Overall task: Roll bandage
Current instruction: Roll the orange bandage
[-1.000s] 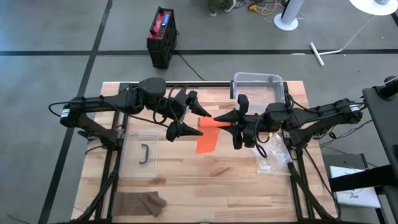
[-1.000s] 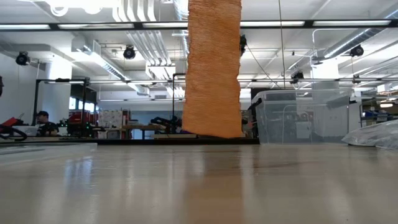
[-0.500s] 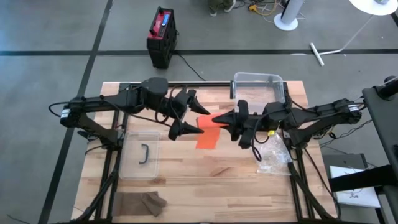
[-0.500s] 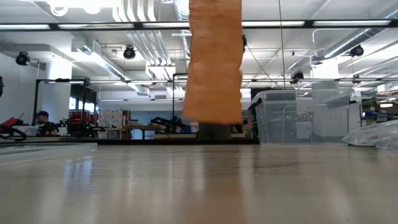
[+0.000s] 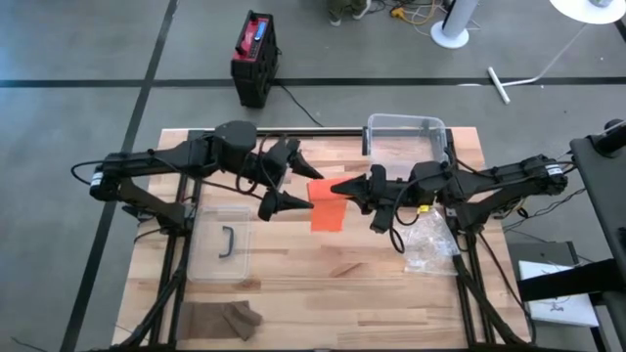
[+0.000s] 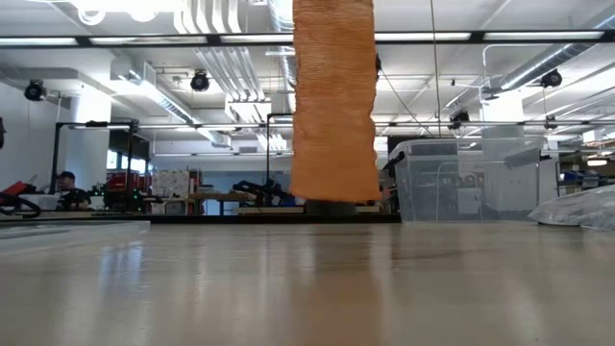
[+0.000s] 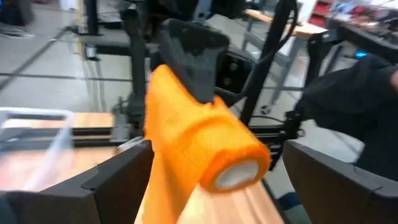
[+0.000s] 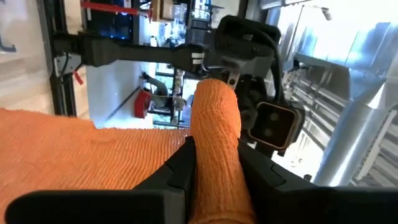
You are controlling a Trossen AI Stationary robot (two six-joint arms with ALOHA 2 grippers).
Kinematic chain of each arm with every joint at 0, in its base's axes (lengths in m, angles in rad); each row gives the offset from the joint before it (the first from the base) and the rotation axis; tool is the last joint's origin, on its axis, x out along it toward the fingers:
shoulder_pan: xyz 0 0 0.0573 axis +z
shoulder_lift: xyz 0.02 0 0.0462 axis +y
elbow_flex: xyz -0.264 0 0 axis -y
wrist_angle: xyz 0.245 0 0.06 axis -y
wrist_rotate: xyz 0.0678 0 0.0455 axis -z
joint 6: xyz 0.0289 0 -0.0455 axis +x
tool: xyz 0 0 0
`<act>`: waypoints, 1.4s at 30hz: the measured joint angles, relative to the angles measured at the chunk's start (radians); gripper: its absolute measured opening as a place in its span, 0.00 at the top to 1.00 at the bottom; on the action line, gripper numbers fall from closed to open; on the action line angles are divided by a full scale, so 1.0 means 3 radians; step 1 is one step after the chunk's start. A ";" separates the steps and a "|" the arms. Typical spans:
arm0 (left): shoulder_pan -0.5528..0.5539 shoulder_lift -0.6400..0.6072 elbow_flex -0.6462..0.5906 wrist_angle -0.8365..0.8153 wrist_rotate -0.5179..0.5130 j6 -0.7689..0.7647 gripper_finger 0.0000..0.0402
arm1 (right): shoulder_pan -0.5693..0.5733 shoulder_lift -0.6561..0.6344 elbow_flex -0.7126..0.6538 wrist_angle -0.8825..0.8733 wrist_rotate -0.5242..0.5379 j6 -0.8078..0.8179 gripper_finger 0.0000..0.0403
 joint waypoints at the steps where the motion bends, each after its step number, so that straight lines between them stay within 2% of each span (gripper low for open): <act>1: 0.0001 -0.0022 0.0000 0.0007 -0.0050 0.0037 0.12 | 0.0000 0.0000 0.0000 0.0010 0.0017 -0.0041 0.81; 4: 0.0003 -0.0077 0.0000 0.0002 -0.0141 0.0235 0.13 | 0.0000 0.0000 0.0000 0.0040 0.0142 0.0029 0.81; 7: 0.0000 -0.0101 0.0001 -0.0092 -0.0245 0.0567 0.15 | -0.0004 0.0000 0.0000 0.0081 0.0177 0.0507 0.82; 11: -0.0019 -0.0092 -0.0005 -0.0334 -0.0682 0.0937 0.18 | -0.0015 -0.0014 0.0027 0.0242 0.0166 0.1221 0.83; 16: -0.0020 -0.0090 -0.0077 -0.0198 -0.1169 0.1001 0.23 | -0.0100 -0.0011 0.0253 0.0274 0.0142 0.2176 0.83; 24: -0.0020 -0.0090 -0.0095 0.0127 -0.1234 0.1121 0.34 | -0.0406 0.0041 0.0426 -0.0103 -0.0042 0.3602 0.83; 32: 0.0001 -0.0090 -0.0156 0.0368 -0.1401 0.1111 0.47 | -0.0495 0.0078 0.0429 -0.0238 -0.0310 0.4542 0.84; 36: 0.0003 -0.0090 -0.0156 0.0381 -0.1426 0.1099 0.60 | -0.0496 0.0075 0.0429 -0.0243 -0.0437 0.4828 0.84; 42: 0.0001 -0.0090 -0.0156 0.0303 -0.1427 0.1164 0.94 | -0.0496 0.0070 0.0491 -0.0341 -0.0658 0.5260 0.85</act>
